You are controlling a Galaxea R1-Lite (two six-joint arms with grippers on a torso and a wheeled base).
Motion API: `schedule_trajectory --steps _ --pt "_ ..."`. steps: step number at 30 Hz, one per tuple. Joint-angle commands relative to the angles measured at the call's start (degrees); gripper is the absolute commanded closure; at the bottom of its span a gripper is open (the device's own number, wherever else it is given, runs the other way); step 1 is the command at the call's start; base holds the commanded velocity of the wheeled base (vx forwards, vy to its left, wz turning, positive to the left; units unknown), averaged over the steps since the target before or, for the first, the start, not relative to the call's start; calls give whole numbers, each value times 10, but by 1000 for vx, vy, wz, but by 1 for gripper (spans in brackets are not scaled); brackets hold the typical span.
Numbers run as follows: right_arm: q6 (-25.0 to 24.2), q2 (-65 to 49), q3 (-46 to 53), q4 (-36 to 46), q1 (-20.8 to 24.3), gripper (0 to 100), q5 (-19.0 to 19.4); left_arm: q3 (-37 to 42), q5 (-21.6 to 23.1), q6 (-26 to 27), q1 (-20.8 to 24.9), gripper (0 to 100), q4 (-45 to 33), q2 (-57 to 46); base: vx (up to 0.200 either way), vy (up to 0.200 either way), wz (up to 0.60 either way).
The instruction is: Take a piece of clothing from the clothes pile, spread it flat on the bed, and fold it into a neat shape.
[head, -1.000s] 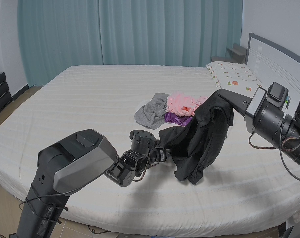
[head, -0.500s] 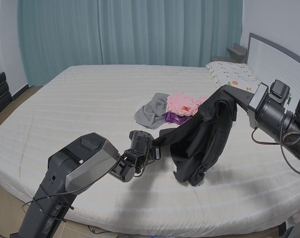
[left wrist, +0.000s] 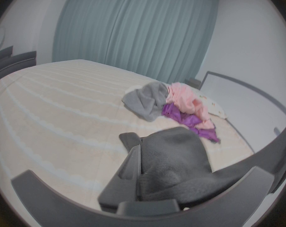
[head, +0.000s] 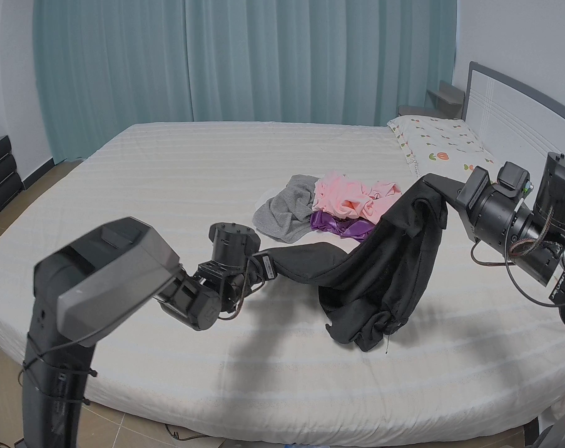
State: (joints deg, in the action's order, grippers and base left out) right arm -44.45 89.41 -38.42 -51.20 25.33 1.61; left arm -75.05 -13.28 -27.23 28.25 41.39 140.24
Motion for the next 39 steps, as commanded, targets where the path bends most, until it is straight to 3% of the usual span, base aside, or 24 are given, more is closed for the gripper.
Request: schedule_trajectory --steps 1,6,10,14,19,25,39 --pt "1 84 -51 -43 -38 100 -12 119 -2 -66 -20 100 -3 -205 0 0 0" --pt "8 83 -113 -87 -53 100 -48 158 -5 -90 -29 100 -18 -316 0 0 0" --pt "10 57 -145 -92 -66 100 -48 183 -9 -91 -37 100 -15 -392 0 0 0" --pt "19 54 -112 -90 -62 100 -34 224 -1 -97 -36 100 -17 -444 0 0 0" --pt "19 74 -46 -95 -49 100 -24 275 -2 -98 -31 100 -11 -429 0 0 0" --pt "14 91 28 -97 -28 100 23 349 0 -163 13 100 2 -400 0 0 0" --pt "-46 104 114 -98 -20 100 21 406 -1 -192 15 100 62 -338 0 0 0"
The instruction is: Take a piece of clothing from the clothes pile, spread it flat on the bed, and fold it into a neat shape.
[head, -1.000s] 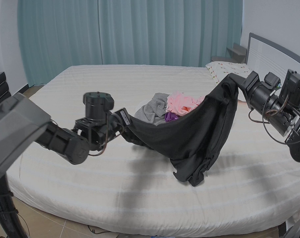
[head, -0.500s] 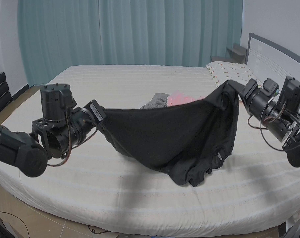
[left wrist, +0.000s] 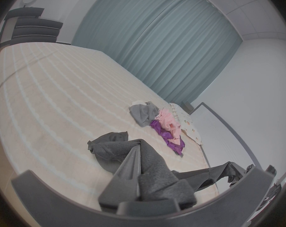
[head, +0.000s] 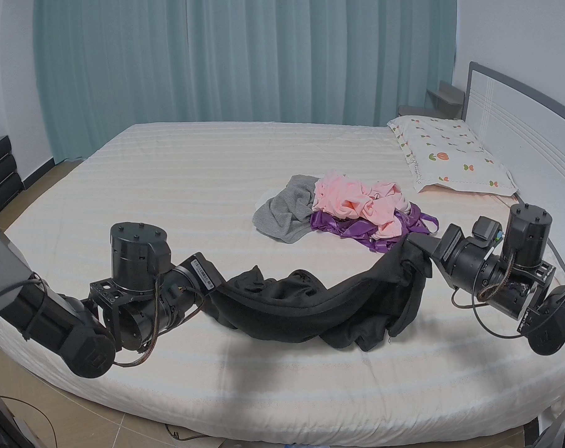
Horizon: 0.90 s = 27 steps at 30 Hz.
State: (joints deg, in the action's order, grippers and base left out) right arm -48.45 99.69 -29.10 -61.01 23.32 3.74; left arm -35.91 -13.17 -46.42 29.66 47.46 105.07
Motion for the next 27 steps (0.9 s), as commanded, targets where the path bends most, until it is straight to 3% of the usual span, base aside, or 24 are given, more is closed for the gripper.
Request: schedule_trajectory --steps 1,9,18,27 --pt "-7 1 28 0 2 100 -1 16 -3 0 1 100 2 15 0 0 0" --pt "-20 -5 55 0 -2 100 -1 28 -4 0 2 100 2 8 0 0 0" --pt "-31 -10 58 0 0 100 -1 37 -4 -1 7 100 3 6 -200 0 0" --pt "-31 -6 58 0 0 100 -1 35 0 -1 7 100 4 1 0 0 0"
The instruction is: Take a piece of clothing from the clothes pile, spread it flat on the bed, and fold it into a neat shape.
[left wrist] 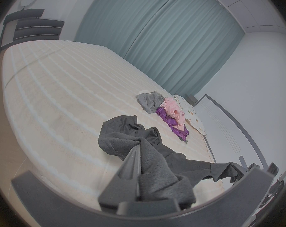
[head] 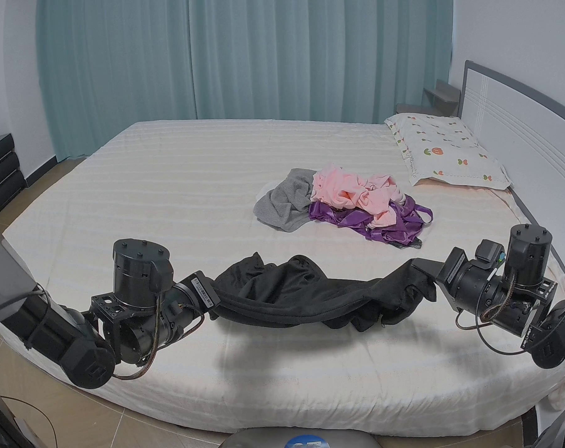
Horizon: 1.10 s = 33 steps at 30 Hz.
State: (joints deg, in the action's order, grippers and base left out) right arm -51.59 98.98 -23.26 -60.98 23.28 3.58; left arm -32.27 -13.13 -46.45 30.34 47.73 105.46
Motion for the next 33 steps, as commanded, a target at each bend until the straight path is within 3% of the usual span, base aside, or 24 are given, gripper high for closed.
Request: schedule_trajectory --steps 1,6,14,24,33 --pt "0 2 0 0 0 100 0 -2 -1 0 0 100 1 -3 0 0 0" --pt "0 -1 -1 0 0 100 0 -10 -2 -22 0 100 1 -3 0 0 0" --pt "0 -2 0 -11 0 100 0 -10 -1 -26 0 100 0 -9 0 200 0" --pt "0 20 13 -93 -8 100 -1 -10 -1 -25 0 100 0 -17 0 200 0" --pt "0 13 12 -96 -8 100 -10 -10 -1 -25 0 100 0 -24 0 200 0"
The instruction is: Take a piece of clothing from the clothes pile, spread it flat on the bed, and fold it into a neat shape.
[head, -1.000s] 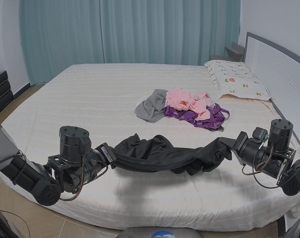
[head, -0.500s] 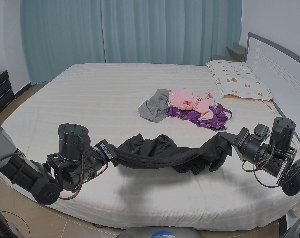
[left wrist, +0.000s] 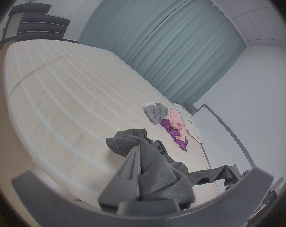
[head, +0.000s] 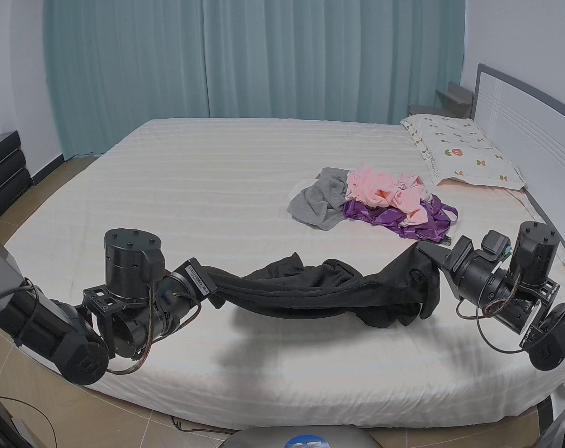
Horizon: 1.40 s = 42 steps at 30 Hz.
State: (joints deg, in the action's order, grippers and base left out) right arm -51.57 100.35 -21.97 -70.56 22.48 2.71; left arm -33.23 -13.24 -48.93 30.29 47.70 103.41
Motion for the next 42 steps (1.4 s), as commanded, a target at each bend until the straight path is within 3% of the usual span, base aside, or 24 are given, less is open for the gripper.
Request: schedule_trajectory --steps 1,42 --pt "0 -1 -1 0 0 100 -2 0 0 0 0 100 0 -3 0 200 0" --pt "2 -15 -2 -5 -4 100 -3 0 -3 2 -5 100 -1 -23 0 200 0"
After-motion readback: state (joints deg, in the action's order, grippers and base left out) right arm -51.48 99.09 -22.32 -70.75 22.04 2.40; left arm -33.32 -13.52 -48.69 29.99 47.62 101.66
